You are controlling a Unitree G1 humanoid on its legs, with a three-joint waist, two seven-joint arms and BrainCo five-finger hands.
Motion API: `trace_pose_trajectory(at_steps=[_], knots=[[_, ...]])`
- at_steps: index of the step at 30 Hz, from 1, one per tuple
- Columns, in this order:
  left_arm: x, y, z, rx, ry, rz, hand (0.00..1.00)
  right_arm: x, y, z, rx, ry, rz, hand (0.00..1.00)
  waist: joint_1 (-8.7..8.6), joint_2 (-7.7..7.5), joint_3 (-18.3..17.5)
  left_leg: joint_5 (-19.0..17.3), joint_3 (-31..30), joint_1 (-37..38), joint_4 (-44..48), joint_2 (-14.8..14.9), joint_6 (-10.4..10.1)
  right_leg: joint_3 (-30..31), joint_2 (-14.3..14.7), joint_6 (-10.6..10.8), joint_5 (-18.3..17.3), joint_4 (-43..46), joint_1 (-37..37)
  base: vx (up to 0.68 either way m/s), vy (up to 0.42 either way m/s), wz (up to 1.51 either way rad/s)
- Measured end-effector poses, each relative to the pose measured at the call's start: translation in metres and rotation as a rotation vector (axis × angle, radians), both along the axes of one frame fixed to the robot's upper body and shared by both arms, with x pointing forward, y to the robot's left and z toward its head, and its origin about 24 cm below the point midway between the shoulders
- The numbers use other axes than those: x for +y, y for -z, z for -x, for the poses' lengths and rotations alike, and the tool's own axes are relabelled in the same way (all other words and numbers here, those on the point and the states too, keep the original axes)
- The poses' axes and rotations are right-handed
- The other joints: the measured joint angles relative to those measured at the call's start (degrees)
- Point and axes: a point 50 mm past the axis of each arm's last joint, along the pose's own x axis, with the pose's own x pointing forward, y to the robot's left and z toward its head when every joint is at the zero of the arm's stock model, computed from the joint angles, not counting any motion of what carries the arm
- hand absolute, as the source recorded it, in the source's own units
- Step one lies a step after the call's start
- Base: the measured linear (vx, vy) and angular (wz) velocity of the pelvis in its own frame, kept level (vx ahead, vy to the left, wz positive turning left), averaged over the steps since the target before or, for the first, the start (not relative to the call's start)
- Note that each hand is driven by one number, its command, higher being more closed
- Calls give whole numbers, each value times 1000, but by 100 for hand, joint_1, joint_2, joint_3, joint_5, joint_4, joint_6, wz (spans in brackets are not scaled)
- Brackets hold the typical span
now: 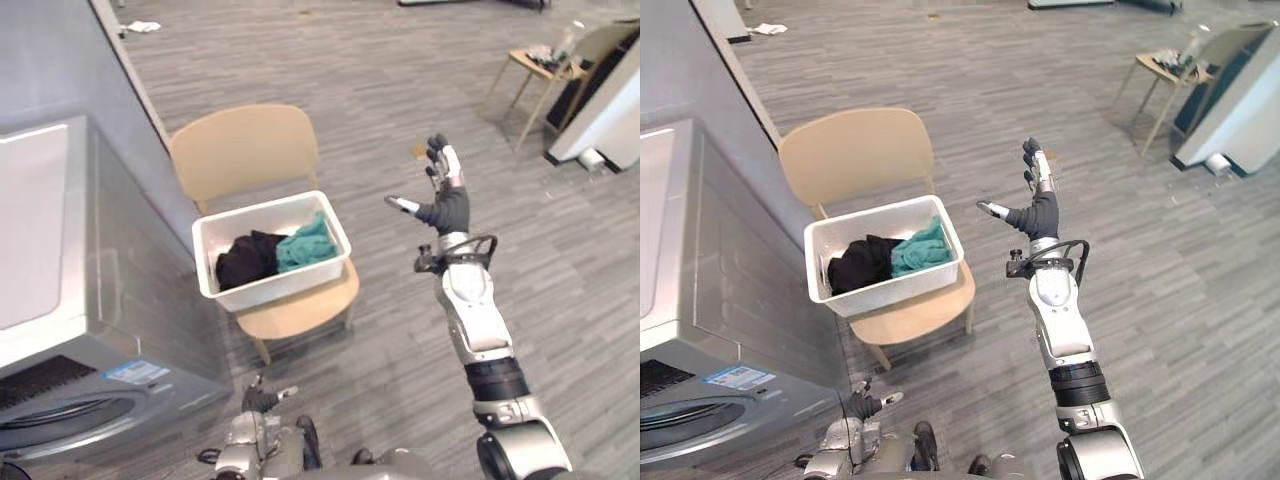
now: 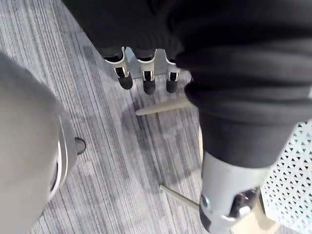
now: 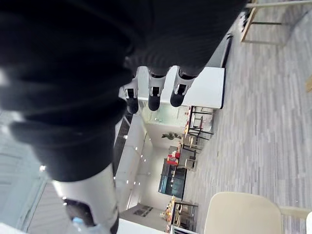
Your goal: Pick up the laundry basket with both hands and put the clothes into the washing machine.
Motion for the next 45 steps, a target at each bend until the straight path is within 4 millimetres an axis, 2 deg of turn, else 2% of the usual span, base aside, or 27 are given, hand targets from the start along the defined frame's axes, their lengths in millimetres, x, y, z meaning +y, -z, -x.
trace_pose_trajectory(at_steps=[1,3,7,8,9,10,11,12,14,18,19,20,21,22,24,27,29,32,35,38,40,42,45], knots=[[7,2,3,20,3,-27,0,1,2,0,6,-20,53,0,7,-61,-45,-6,-191,69,-108,-5,-8,23,-90,-66,-193,234,-123,179,-43,58],[14,3,7,41,-3,-58,0,2,4,0,13,-39,105,0,17,-128,-82,-7,-495,66,-158,11,-34,280,-241,-124,-267,215,-346,183,-70,77],[22,6,14,67,-28,-68,0,0,13,-2,54,-47,155,0,13,-150,-97,-36,-1150,77,-79,87,-203,1323,-385,66,-213,-216,-735,180,-138,94],[26,7,18,76,-58,-67,0,1,13,-2,59,-56,160,0,11,-176,-111,-47,-1387,79,-15,124,-350,1635,-411,257,-94,-457,-823,170,-217,88],[28,7,20,81,-75,-66,0,1,14,-2,62,-65,166,0,11,-205,-127,-59,-1477,78,14,122,-409,1713,-438,351,-19,-582,-805,225,-379,116],[35,8,23,85,-114,-71,0,1,14,-2,67,-81,183,0,37,-361,-181,-153,-1655,56,161,80,-597,1859,-489,452,478,-929,-781,152,-328,83],[40,7,23,83,-129,-79,0,2,14,-1,68,-92,186,0,49,-482,-208,-200,-1681,54,205,29,-681,1845,-539,518,839,-1047,-771,181,-457,92],[48,5,23,78,-152,-93,0,5,15,-1,69,-114,203,0,61,-621,-223,-316,-1840,28,341,43,-864,1765,-598,700,766,-1101,-681,113,-338,50],[52,5,26,80,-183,-95,0,7,16,0,75,-150,229,0,93,-499,-241,-280,-2107,-128,384,381,-1072,1484,-248,538,741,-1241,-597,86,-340,42],[54,5,24,72,-191,-99,0,-13,12,0,79,-153,314,0,57,-487,-210,35,-2735,-290,-74,792,-1488,702,143,202,635,-1336,-502,44,-304,71],[54,4,24,71,-191,-99,0,-15,11,0,76,-149,323,0,69,-487,-203,89,-2756,-345,-84,821,-1496,599,155,156,605,-1323,-477,1,-205,86],[54,3,21,63,-189,-99,0,-19,9,0,70,-140,341,0,69,-502,-142,228,-2622,-447,-57,839,-1397,373,120,79,535,-1310,-402,-21,-159,83],[54,2,19,53,-189,-98,0,-23,9,-1,73,-130,354,0,66,-513,-94,285,-2311,-495,-49,915,-1293,219,71,59,502,-1313,-363,-46,-139,103],[53,1,17,40,-191,-97,0,-28,9,-3,82,-114,369,0,64,-455,-4,234,-1672,-528,-19,1061,-1106,22,40,29,476,-1303,-316,-38,-77,76],[57,-2,13,14,-205,-101,0,-33,12,-14,119,-90,392,0,131,-404,163,381,-1326,-535,-40,1159,-1128,-62,3,48,446,-1232,-330,-54,-10,41],[67,-6,11,-2,-205,-129,0,-34,12,-37,174,-61,533,0,228,-337,485,433,-1366,-763,-17,1011,-1201,-65,-171,82,425,-1027,-546,-127,79,17],[75,-8,10,-1,-201,-154,0,-48,-12,-57,164,24,669,0,335,-240,890,580,-1496,-1160,94,880,-1201,-151,-353,131,468,-864,-911,-122,121,32],[81,-13,6,-36,-220,-162,0,-63,-32,-74,191,126,727,0,548,-202,1290,722,-1580,-1464,94,796,-1193,-225,-421,141,596,-911,-1144,-34,60,20],[81,-19,-1,-85,-234,-153,0,-65,-46,-82,186,166,741,0,652,-194,1430,771,-1593,-1725,96,771,-1168,-242,-415,144,734,-1037,-1347,-15,54,0],[80,-24,-9,-139,-249,-142,0,-73,-55,-89,208,224,735,0,666,-126,1505,823,-1625,-1977,66,734,-1114,-287,-358,186,973,-1389,-1434,6,74,0],[78,-29,-19,-178,-262,-132,0,-84,-77,-95,205,291,730,0,690,-53,1559,885,-1587,-2284,42,707,-1075,-273,-299,206,1279,-1796,-1607,-19,106,-12],[77,-36,-34,-233,-269,-119,0,-93,-96,-97,185,347,739,0,786,-30,1723,973,-1510,-2344,-73,699,-1051,-224,-241,211,1526,-2138,-1622,-43,66,-17],[74,-42,-45,-277,-273,-107,0,-94,-104,-98,179,373,771,0,821,-28,1780,1027,-1473,-2474,-138,693,-1037,-209,-203,207,1686,-2377,-1710,-38,25,-9]])
